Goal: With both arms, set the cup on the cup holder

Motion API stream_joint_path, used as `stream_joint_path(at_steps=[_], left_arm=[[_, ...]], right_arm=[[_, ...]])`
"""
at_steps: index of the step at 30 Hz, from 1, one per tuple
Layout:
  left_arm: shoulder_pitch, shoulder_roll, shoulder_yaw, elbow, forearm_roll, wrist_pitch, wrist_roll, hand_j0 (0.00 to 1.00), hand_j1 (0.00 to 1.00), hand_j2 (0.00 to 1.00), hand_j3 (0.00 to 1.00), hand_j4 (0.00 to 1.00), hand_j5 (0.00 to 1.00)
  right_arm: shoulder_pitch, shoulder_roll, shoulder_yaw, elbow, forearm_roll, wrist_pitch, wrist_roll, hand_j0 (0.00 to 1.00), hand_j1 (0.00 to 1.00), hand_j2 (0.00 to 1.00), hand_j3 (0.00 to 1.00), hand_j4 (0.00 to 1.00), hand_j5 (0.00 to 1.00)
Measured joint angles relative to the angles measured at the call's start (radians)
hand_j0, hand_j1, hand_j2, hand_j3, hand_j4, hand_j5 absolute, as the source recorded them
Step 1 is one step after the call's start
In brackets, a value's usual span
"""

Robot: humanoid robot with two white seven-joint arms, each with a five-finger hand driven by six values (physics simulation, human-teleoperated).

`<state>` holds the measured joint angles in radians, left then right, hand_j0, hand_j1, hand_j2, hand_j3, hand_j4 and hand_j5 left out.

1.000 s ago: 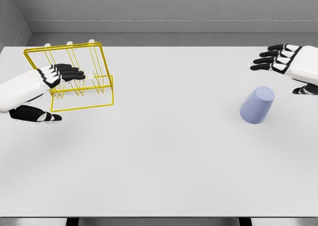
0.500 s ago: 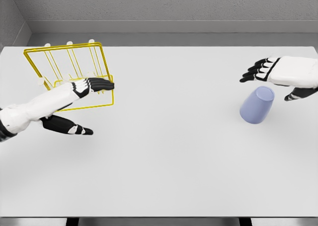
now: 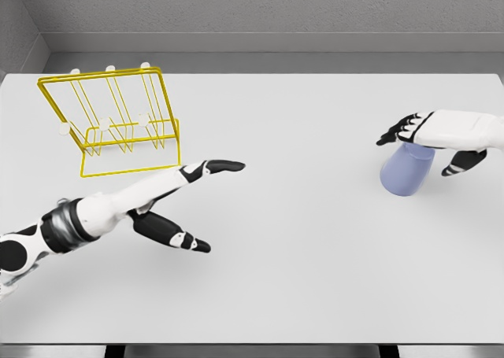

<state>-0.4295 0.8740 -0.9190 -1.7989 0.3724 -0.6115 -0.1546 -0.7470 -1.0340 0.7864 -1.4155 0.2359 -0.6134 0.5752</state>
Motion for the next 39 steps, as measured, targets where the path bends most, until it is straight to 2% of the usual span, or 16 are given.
stream_joint_path(at_steps=[3,5,9,12,18,20,28,39], left_arm=[[-0.006,-0.007,-0.017,0.0,0.036,0.038,0.0,1.0,1.0,1.0,1.0,1.0,1.0],[-0.034,-0.016,-0.024,0.0,0.083,0.116,0.0,1.0,1.0,1.0,1.0,1.0,1.0],[-0.035,-0.039,-0.033,0.008,0.135,0.26,0.0,1.0,1.0,1.0,1.0,1.0,1.0],[-0.035,-0.052,-0.042,0.013,0.178,0.314,0.0,1.0,1.0,1.0,1.0,1.0,1.0],[-0.037,-0.078,-0.047,0.027,0.266,0.365,0.0,1.0,1.0,1.0,1.0,1.0,1.0],[-0.037,-0.091,-0.047,0.038,0.289,0.389,0.0,1.0,1.0,1.0,1.0,1.0,1.0],[-0.041,-0.153,-0.047,0.108,0.308,0.417,0.0,1.0,1.0,1.0,1.0,1.0,1.0],[-0.041,-0.197,-0.047,0.17,0.309,0.422,0.0,1.0,1.0,1.0,1.0,1.0,1.0]], right_arm=[[0.0,0.026,0.002,0.022,0.013,0.0,0.0,1.0,1.0,1.0,1.0,1.0,1.0],[0.0,0.037,0.002,0.036,0.018,0.0,0.001,1.0,1.0,1.0,1.0,1.0,1.0],[0.002,0.045,0.003,0.045,0.022,0.0,0.018,0.99,0.99,0.99,0.99,0.99,0.99],[-0.003,0.046,0.003,0.042,0.023,0.0,0.024,0.97,0.97,0.97,0.97,0.97,0.97],[-0.005,0.046,0.002,0.04,0.023,0.0,0.032,0.83,0.83,0.83,0.83,0.83,0.83],[-0.006,0.046,0.002,0.04,0.022,0.0,0.034,0.83,0.83,0.83,0.83,0.83,0.83],[-0.006,0.047,0.001,0.04,0.024,0.0,0.036,0.76,0.76,0.76,0.76,0.76,0.76],[-0.008,0.047,-0.003,0.039,0.017,0.003,0.034,0.73,0.73,0.73,0.73,0.73,0.73]])
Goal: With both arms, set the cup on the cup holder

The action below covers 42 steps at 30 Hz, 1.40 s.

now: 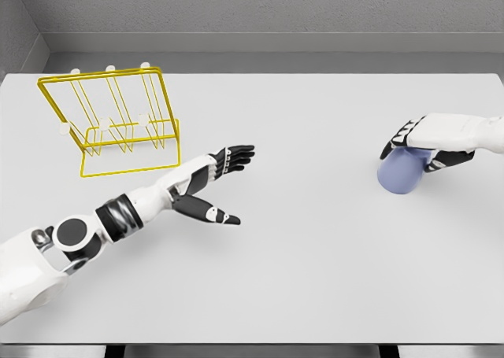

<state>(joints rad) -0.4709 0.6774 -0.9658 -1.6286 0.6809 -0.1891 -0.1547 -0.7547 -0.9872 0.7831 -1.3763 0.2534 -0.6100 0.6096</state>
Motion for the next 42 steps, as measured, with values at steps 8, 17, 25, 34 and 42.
stream_joint_path(at_steps=[8,17,25,34,42], left_arm=[[0.011,0.0,0.003,0.035,0.0,-0.005,0.0,1.0,1.0,1.0,1.0,1.0,1.0],[0.031,0.079,0.002,0.037,0.001,-0.074,0.0,1.0,1.0,1.0,1.0,1.0,1.0],[0.048,0.095,0.002,0.038,0.0,-0.088,0.0,1.0,1.0,1.0,1.0,1.0,1.0],[0.06,0.092,0.002,0.059,-0.001,-0.087,0.0,1.0,1.0,1.0,1.0,1.0,1.0],[0.061,0.083,0.002,0.07,-0.002,-0.084,0.0,1.0,1.0,1.0,1.0,1.0,1.0]], right_arm=[[0.0,-0.001,-0.007,-0.003,0.006,-0.003,0.001,0.71,0.71,0.71,0.71,0.71,0.71],[-0.002,-0.013,-0.022,-0.036,0.005,-0.004,0.002,0.64,0.64,0.64,0.64,0.64,0.64],[-0.011,-0.027,-0.028,-0.107,0.007,-0.004,0.002,0.63,0.63,0.63,0.63,0.63,0.63],[-0.011,-0.032,-0.029,-0.183,0.008,-0.004,0.002,0.6,0.6,0.6,0.6,0.6,0.6],[-0.011,-0.038,-0.028,-0.295,0.015,-0.004,0.002,0.6,0.6,0.6,0.6,0.6,0.6]])
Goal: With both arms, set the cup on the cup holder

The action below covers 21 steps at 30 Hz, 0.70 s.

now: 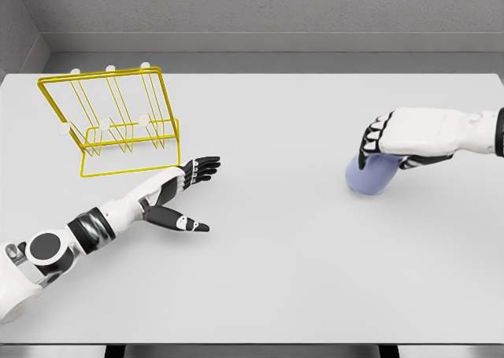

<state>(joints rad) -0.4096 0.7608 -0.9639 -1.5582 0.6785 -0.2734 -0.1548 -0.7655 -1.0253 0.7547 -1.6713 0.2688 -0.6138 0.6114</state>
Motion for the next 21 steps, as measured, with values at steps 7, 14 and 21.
stream_joint_path(at_steps=[7,14,21], left_arm=[[0.009,-0.002,0.0,0.001,0.0,0.002,0.0,1.0,1.0,1.0,1.0,1.0,1.0],[0.009,-0.003,0.0,0.01,0.0,0.003,0.0,1.0,1.0,1.0,1.0,1.0,1.0],[0.009,-0.011,0.0,0.017,0.0,0.002,0.0,1.0,1.0,1.0,1.0,1.0,1.0]], right_arm=[[0.0,0.007,0.001,-0.07,0.007,0.0,0.0,0.6,0.6,0.6,0.6,0.6,0.6],[0.0,0.034,0.003,-0.092,0.008,0.0,0.0,0.6,0.6,0.6,0.6,0.6,0.6],[-0.002,0.091,0.005,-0.094,0.023,0.0,0.0,0.6,0.6,0.6,0.6,0.6,0.6]])
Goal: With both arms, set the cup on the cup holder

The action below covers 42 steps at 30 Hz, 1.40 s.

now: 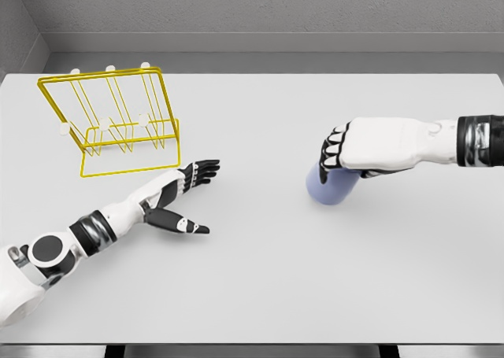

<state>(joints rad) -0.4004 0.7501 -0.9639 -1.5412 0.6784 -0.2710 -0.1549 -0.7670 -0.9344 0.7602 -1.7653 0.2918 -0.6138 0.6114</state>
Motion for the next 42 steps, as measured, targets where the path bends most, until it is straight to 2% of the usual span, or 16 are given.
stream_joint_path(at_steps=[6,20,34,38,42], left_arm=[[0.0,-0.002,0.0,0.0,0.001,0.0,0.0,1.0,1.0,1.0,1.0,1.0,1.0],[0.0,-0.002,0.0,0.002,0.003,0.0,0.0,1.0,1.0,1.0,1.0,1.0,1.0],[0.0,-0.002,0.001,0.007,0.005,0.0,0.0,1.0,1.0,1.0,1.0,1.0,1.0],[-0.002,-0.002,0.001,0.008,0.004,0.0,0.0,1.0,1.0,1.0,1.0,1.0,1.0],[0.0,-0.002,0.001,0.007,0.003,0.0,0.0,1.0,1.0,1.0,1.0,1.0,1.0]], right_arm=[[0.0,0.063,0.008,0.0,0.024,0.0,0.0,0.6,0.6,0.6,0.6,0.6,0.6],[0.0,0.148,0.036,0.0,0.049,0.0,0.0,0.6,0.6,0.6,0.6,0.6,0.6],[0.002,0.199,0.065,0.005,0.097,0.0,0.0,0.62,0.62,0.62,0.62,0.62,0.62],[0.003,0.203,0.065,0.005,0.105,0.0,0.0,0.78,0.78,0.78,0.78,0.78,0.78],[0.003,0.205,0.065,0.005,0.107,0.0,0.0,0.86,0.86,0.86,0.86,0.86,0.86]])
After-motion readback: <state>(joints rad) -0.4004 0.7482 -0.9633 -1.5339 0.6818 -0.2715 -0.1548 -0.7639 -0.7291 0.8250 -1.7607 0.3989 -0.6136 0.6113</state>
